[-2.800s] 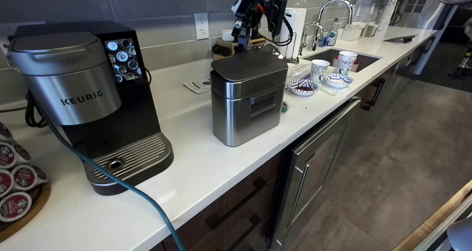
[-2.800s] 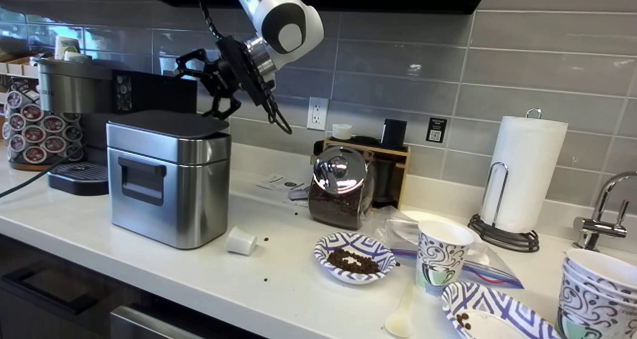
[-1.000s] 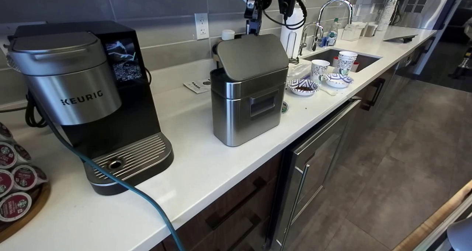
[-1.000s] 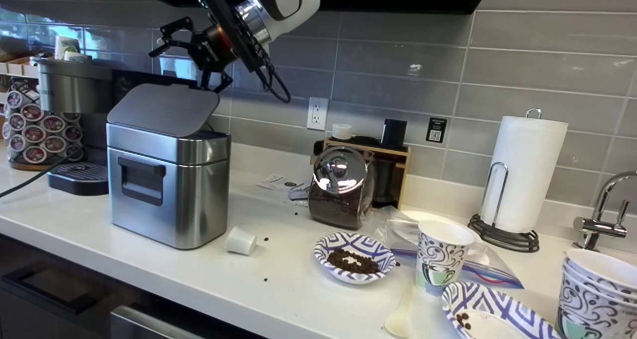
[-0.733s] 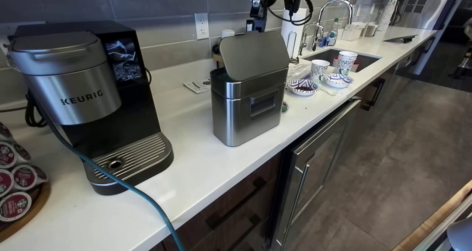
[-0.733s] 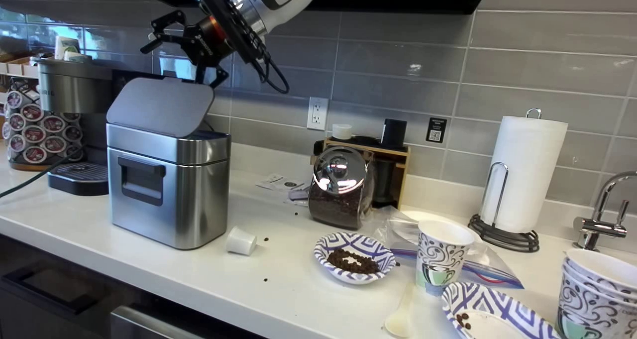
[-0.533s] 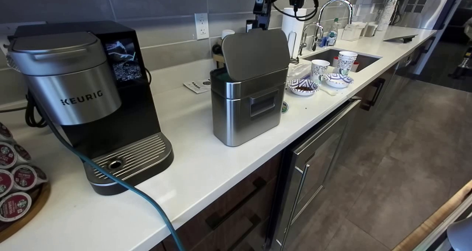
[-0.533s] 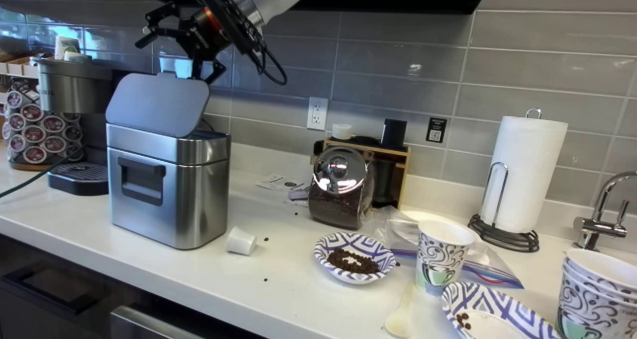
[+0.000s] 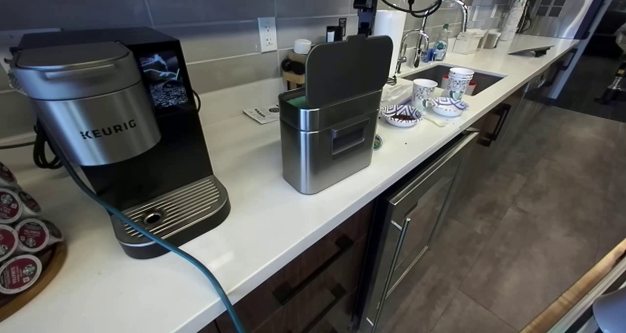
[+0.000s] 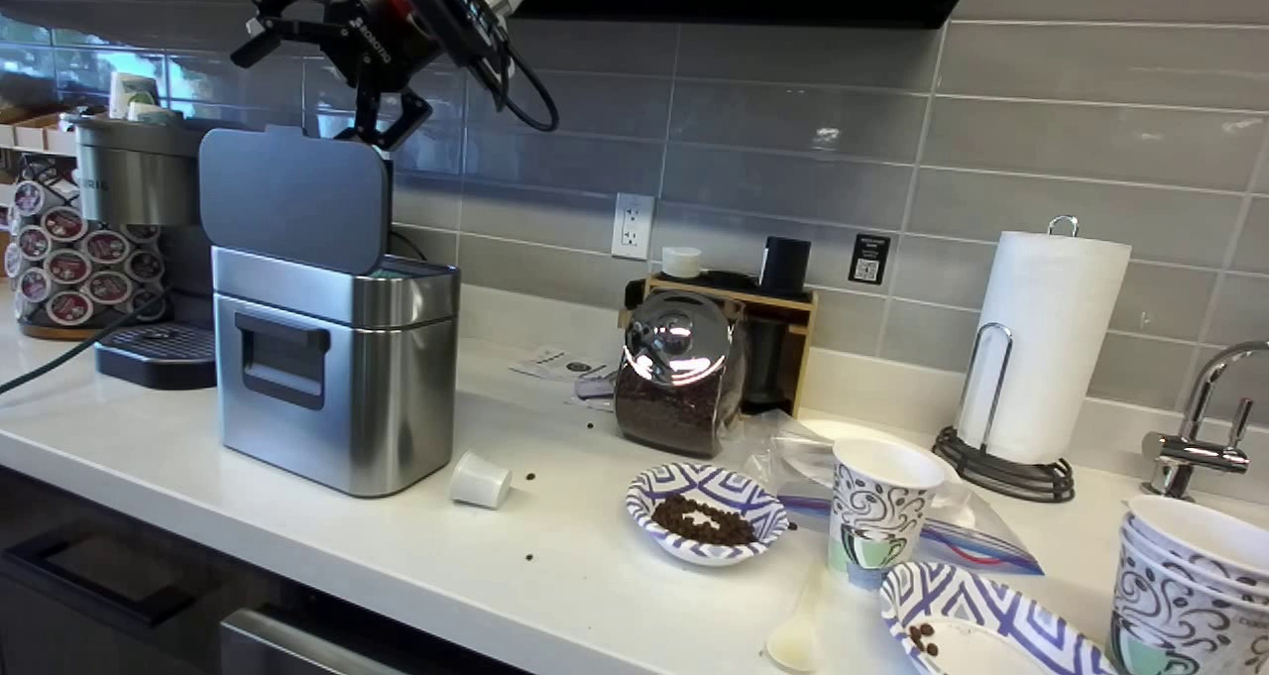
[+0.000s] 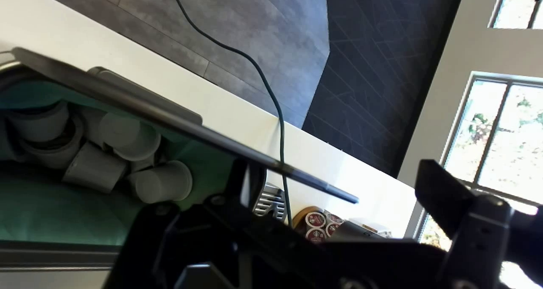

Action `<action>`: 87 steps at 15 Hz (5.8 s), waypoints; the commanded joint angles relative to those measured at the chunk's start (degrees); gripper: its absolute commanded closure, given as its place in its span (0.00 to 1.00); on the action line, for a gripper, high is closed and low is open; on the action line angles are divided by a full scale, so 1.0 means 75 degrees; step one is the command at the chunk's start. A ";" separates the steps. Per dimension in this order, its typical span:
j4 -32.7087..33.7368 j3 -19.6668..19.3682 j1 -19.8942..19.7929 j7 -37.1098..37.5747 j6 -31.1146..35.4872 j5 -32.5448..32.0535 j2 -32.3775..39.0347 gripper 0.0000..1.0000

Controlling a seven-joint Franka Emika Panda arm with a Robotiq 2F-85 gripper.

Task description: Open the silver bin, pick up the small white container and put it inside the silver bin

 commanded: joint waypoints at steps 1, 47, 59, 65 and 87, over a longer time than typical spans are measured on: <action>-0.0638 -0.0115 -0.0011 0.0022 0.0052 0.0050 -0.0452 0.00; -0.4960 -0.1464 -0.0630 0.6259 0.5909 -0.3750 -0.2658 0.00; -0.4912 -0.1700 -0.0663 0.7040 0.6017 -0.2646 -0.1764 0.00; -0.4780 -0.1648 -0.0632 0.7200 0.6202 -0.2164 -0.1420 0.00; -0.3089 -0.1438 -0.0532 0.8305 0.5846 -0.0982 0.1303 0.00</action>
